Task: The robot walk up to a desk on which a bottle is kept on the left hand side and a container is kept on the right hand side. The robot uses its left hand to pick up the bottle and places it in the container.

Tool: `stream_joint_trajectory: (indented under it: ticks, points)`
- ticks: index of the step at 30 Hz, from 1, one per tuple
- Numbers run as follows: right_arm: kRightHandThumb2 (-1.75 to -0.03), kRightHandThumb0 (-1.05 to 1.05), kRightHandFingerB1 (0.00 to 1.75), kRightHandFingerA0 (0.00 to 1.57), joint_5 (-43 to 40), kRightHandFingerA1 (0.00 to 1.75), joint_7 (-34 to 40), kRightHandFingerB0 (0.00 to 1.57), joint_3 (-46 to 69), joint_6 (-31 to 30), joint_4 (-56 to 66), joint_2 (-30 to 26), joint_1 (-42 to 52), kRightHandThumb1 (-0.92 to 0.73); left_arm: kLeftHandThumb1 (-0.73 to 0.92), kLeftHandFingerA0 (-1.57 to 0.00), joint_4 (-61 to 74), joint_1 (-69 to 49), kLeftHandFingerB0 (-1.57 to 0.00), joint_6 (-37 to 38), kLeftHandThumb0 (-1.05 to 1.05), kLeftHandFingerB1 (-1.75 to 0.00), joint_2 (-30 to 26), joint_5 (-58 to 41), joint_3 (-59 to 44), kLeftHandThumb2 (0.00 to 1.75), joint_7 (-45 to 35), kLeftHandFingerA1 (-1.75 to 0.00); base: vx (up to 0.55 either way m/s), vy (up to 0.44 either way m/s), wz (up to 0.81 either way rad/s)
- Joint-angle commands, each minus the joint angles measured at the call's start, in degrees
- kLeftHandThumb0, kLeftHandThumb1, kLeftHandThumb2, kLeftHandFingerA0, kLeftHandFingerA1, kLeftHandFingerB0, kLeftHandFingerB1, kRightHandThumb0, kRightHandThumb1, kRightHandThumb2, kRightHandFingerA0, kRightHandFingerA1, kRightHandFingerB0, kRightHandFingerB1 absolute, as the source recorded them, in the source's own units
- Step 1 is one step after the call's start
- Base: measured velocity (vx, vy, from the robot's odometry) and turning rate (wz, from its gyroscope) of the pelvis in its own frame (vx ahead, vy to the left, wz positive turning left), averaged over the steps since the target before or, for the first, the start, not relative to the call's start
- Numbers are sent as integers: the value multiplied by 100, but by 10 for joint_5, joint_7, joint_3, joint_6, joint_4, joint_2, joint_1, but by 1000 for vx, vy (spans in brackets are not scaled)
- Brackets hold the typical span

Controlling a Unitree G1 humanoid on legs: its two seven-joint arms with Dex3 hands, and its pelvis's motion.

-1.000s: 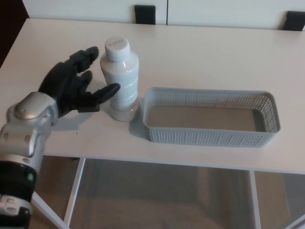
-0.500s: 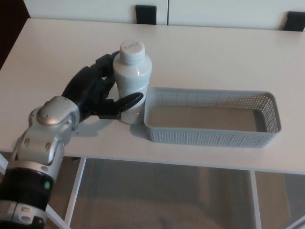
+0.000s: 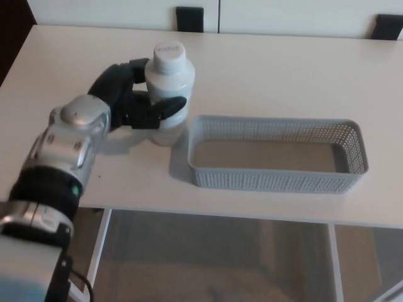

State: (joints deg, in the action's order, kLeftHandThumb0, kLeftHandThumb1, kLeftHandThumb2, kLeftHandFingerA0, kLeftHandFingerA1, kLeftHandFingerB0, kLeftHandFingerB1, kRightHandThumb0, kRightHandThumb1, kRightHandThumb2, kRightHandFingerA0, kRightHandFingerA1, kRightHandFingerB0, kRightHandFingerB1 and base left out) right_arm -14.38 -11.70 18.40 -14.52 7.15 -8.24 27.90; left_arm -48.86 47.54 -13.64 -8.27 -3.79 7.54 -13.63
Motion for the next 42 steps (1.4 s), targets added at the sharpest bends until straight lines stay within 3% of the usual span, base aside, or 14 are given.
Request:
stream_joint_trajectory:
  ticks: [1,3,4,6,7,9,15,16,21,22,27,30,38,42]
  points:
    - [-61,-17,49,44,-16,48,8,47,9,-36,17,-7,-20,-72,54,-105,-137,79,-97,74,1,-103,-50,80,23,109,59,-134,0,0,0]
    - [-61,-16,49,44,-14,48,8,47,8,-36,17,-7,-21,-73,54,-104,-139,78,-95,78,3,-112,-53,78,21,110,55,-138,0,0,0]
    - [-61,-16,49,44,-13,48,8,46,8,-37,19,-8,-22,-72,55,-104,-146,78,-95,88,1,-120,-57,73,16,110,49,-149,0,0,0]
    - [-61,-16,49,44,-14,48,7,46,9,-38,20,-8,-23,-72,55,-104,-151,78,-95,96,1,-120,-59,71,13,110,46,-149,0,0,0]
    - [-61,-18,48,45,-10,48,8,46,9,-40,22,-11,-23,-73,64,-95,-142,74,-87,98,-4,-132,-60,65,6,86,48,-161,0,0,0]
    - [-61,-17,48,44,-8,48,9,46,9,-45,23,-14,-26,-74,72,-96,-127,72,-80,97,-7,-130,-60,57,-6,75,49,-161,0,0,0]
    - [-61,-15,48,44,-5,48,7,46,8,-47,14,-22,-39,-74,69,-102,29,37,-83,69,-19,-117,-60,-6,-82,85,24,-149,0,0,0]
    - [-61,-17,48,45,-3,48,6,47,8,-45,11,-23,-40,-73,75,-100,71,29,-82,55,-16,-113,-59,-12,-89,73,23,-147,0,0,0]
    - [-61,-16,48,46,1,48,9,47,5,-50,13,-23,-42,-73,76,-108,227,2,-83,-3,-15,-113,-47,-37,-100,71,7,-137,0,0,0]
    - [-61,-16,48,44,2,48,10,47,4,-50,11,-23,-44,-73,71,-111,289,-12,-85,-19,-9,-115,-40,-46,-93,82,1,-131,0,0,0]
    - [-61,-17,49,46,3,48,11,49,1,-52,11,-21,-45,-73,69,-109,441,-54,-82,-67,-3,-119,-15,-57,-65,89,-2,-133,0,0,0]
    - [-60,-17,49,46,5,48,10,48,-1,-51,11,-22,-44,-72,75,-107,531,-76,-80,-99,-3,-120,11,-70,-32,80,-6,-137,0,0,0]
    - [-60,-18,49,46,14,48,11,49,-7,-45,8,-25,-43,-72,81,-108,586,-92,-78,-124,15,-118,56,-58,8,91,-4,-140,0,0,0]
    - [-61,-17,48,47,15,47,13,49,-9,-52,13,-25,-44,-73,85,-100,597,-103,-77,-160,17,-116,73,-61,14,83,-3,-143,0,0,0]
